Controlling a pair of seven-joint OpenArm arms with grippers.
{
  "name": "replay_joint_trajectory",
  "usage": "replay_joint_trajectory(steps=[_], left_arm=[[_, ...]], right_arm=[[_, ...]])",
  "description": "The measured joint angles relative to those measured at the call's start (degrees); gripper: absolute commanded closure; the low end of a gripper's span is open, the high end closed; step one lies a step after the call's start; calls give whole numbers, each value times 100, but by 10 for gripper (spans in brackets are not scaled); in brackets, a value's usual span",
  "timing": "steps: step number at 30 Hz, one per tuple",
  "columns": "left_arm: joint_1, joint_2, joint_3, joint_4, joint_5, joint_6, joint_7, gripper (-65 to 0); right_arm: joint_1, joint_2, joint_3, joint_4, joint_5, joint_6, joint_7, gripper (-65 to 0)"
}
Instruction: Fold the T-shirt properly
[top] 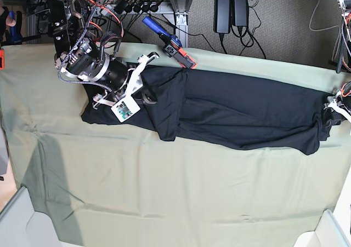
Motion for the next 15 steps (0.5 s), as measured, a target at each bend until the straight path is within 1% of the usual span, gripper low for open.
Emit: replay_joint_trajectory(steps=[6, 7, 9, 11, 13, 14, 15], left_arm=[[-15, -2, 0, 0, 13, 4, 55, -317], [-15, -2, 0, 0, -105, 0, 149, -316], [-31, -4, -2, 0, -494, -186, 448, -316], [-31, 0, -2, 0, -957, -192, 704, -316], [-26, 17, -2, 0, -1172, -195, 774, -315], [-24, 26, 0, 0, -1220, -197, 774, -294], [-24, 31, 0, 0, -1270, -195, 774, -245]], right_arm=[[0, -2, 0, 0, 0, 2, 2, 0], [0, 0, 0, 0, 0, 2, 2, 0], [0, 0, 0, 0, 0, 2, 2, 0], [0, -2, 0, 0, 0, 0, 2, 0], [0, -2, 0, 0, 2, 0, 4, 0], [0, -2, 0, 0, 2, 2, 4, 0], [0, 0, 0, 0, 0, 2, 2, 0]])
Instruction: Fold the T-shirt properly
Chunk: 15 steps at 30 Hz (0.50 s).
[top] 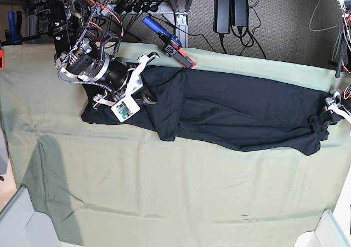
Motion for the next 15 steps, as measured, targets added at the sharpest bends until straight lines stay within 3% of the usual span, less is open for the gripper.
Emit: replay_joint_trajectory(steps=[4, 15], left_arm=[[-2, 15, 2, 0, -39, -2, 0, 0], [31, 31, 48, 146, -17, -4, -177, 0]], right_arm=[[0, 0, 0, 0, 0, -2, 2, 0], [0, -2, 0, 0, 2, 0, 2, 0]])
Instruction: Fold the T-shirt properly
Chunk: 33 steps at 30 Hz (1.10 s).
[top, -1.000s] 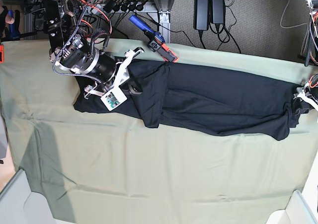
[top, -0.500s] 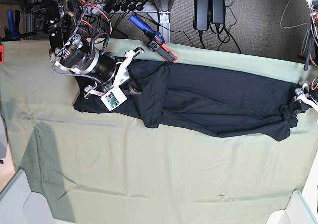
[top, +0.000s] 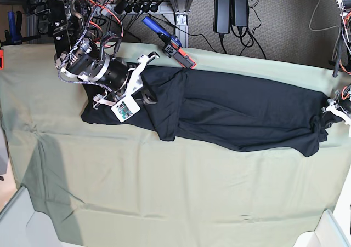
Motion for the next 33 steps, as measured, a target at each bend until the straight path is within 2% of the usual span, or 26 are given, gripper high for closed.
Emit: replay_joint_trajectory(steps=[5, 8, 17, 22, 27, 33], left_arm=[[-20, -125, 0, 544, -17, -2, -13, 0], [-17, -184, 0, 767, 177, -4, -17, 0], [0, -192, 0, 903, 282, -7, 50, 0], [216, -151, 0, 1744, 90, -15, 236, 0], [614, 151, 0, 2846, 92, -44, 326, 0], [872, 817, 83, 3517, 144, -44, 448, 0]], right_arm=[[0, 0, 0, 0, -2, -2, 0, 0], [0, 0, 0, 0, 0, 0, 0, 0], [0, 0, 0, 0, 0, -2, 0, 0], [0, 0, 0, 0, 13, -2, 0, 0], [0, 0, 0, 0, 17, 0, 2, 0], [0, 2, 0, 0, 20, -2, 2, 0]])
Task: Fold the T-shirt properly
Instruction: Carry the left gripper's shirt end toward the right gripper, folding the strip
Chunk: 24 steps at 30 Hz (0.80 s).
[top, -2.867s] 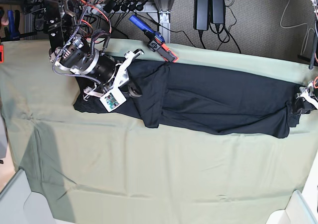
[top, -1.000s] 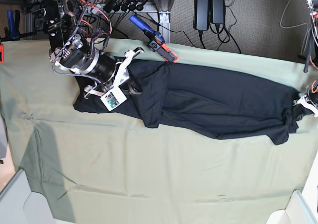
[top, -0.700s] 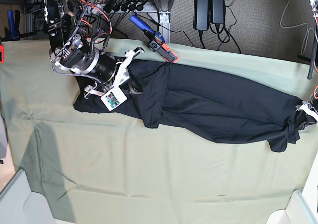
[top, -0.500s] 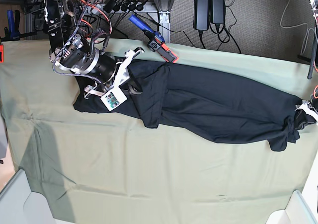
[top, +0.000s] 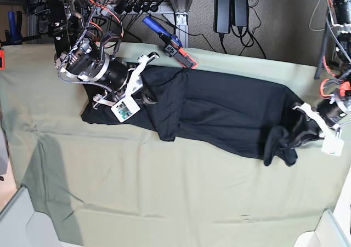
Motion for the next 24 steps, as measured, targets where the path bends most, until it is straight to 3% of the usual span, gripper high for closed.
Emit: replay_joint_trajectory(steps=[13, 24], left_arm=[[-2, 1250, 1705, 116, 796, 2, -37, 0], [-2, 1740, 2284, 116, 944, 2, -13, 0]], right_arm=[[0, -2, 0, 0, -2, 2, -2, 0], [0, 0, 0, 0, -2, 0, -2, 0]])
